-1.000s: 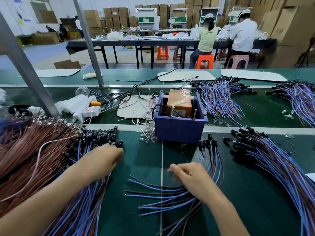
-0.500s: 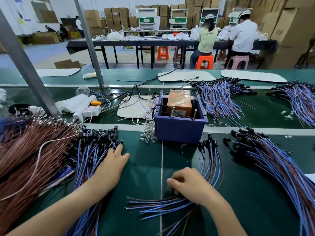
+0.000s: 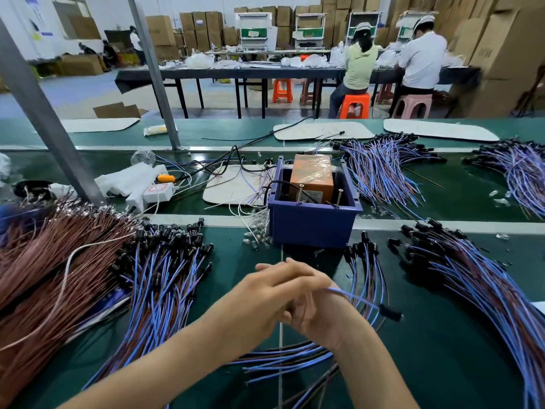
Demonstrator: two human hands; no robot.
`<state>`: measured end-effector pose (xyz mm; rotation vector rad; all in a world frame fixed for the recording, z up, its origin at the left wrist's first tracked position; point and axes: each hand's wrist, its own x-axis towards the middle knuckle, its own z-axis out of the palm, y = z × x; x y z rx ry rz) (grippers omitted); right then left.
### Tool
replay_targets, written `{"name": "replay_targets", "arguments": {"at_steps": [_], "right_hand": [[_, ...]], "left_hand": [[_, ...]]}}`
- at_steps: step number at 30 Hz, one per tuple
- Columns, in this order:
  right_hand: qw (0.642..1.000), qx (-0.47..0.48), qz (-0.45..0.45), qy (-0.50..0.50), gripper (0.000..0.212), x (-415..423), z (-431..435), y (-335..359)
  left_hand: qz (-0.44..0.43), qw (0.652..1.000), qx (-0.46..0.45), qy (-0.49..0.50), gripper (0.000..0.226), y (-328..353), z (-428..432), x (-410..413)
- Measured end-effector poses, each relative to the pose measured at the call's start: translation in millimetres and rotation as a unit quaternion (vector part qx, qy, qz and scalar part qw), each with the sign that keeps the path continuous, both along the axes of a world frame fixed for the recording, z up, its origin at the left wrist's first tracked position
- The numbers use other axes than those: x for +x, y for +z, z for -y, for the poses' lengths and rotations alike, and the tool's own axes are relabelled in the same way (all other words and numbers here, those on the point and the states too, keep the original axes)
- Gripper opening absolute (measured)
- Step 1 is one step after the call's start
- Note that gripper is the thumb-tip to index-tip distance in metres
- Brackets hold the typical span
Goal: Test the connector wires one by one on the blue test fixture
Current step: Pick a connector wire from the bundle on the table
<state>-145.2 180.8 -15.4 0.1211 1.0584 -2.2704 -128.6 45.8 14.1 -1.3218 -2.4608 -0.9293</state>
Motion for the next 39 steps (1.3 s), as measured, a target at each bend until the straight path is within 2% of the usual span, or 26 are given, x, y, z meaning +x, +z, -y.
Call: {"name": "replay_targets", "arguments": {"at_steps": [3,6,9,12,14,18,20,22,25,27,31,35,37,39], "right_hand": [[0.996,-0.068,0.047,-0.025,0.037,-3.0,-9.9,5.2],[0.991,-0.065,0.050,-0.105,0.036,-5.3,-17.4,17.1],[0.977,-0.041,-0.009,-0.207,0.028,-4.2,-25.8,31.1],[0.945,-0.030,-0.124,-0.302,0.022,1.9,-38.0,53.0],[0.912,-0.014,-0.232,-0.337,0.021,8.0,-48.1,71.6],[0.804,0.091,-0.456,-0.369,0.015,15.7,-63.5,100.9],[0.764,0.193,-0.496,-0.366,0.014,12.3,-68.0,97.8],[0.746,0.303,-0.481,-0.346,0.013,6.9,-69.8,81.3],[0.768,0.365,-0.449,-0.274,0.024,2.7,-67.8,46.4],[0.790,0.385,-0.427,-0.214,0.028,2.3,-62.8,26.3],[0.835,0.405,-0.346,-0.136,0.023,1.3,-52.3,-3.6],[0.840,0.440,-0.301,-0.106,0.024,2.0,-48.7,-13.8],[0.848,0.421,-0.302,-0.108,0.021,2.0,-44.8,-10.8],[0.874,0.346,-0.307,-0.150,0.019,1.1,-38.1,-3.9]], "left_hand": [[-0.102,0.992,-0.071,-0.021,0.060,-0.2,-4.5,4.5],[-0.131,0.987,-0.082,-0.042,0.041,-2.9,-3.3,7.0],[-0.179,0.976,-0.119,-0.037,0.031,-7.5,2.5,5.3],[-0.166,0.975,-0.148,-0.021,0.040,-13.8,5.0,1.6],[-0.111,0.988,-0.107,-0.018,0.050,-14.4,4.7,-0.5],[-0.021,0.997,0.064,0.024,0.050,-4.8,-3.9,-2.6],[0.001,0.985,0.159,0.066,0.049,2.5,-9.7,-6.2],[0.029,0.968,0.227,0.106,0.053,8.8,-15.1,-10.6],[0.135,0.939,0.301,0.093,0.061,13.6,-24.8,-11.8],[0.191,0.923,0.326,0.070,0.055,13.6,-30.9,-10.6],[0.204,0.915,0.341,0.071,0.024,10.2,-33.3,-10.1],[0.229,0.894,0.375,0.089,0.019,9.1,-29.4,-13.6],[0.249,0.882,0.383,0.113,0.013,8.1,-29.6,-20.2],[0.282,0.867,0.386,0.141,0.012,6.3,-31.5,-28.5]]}}
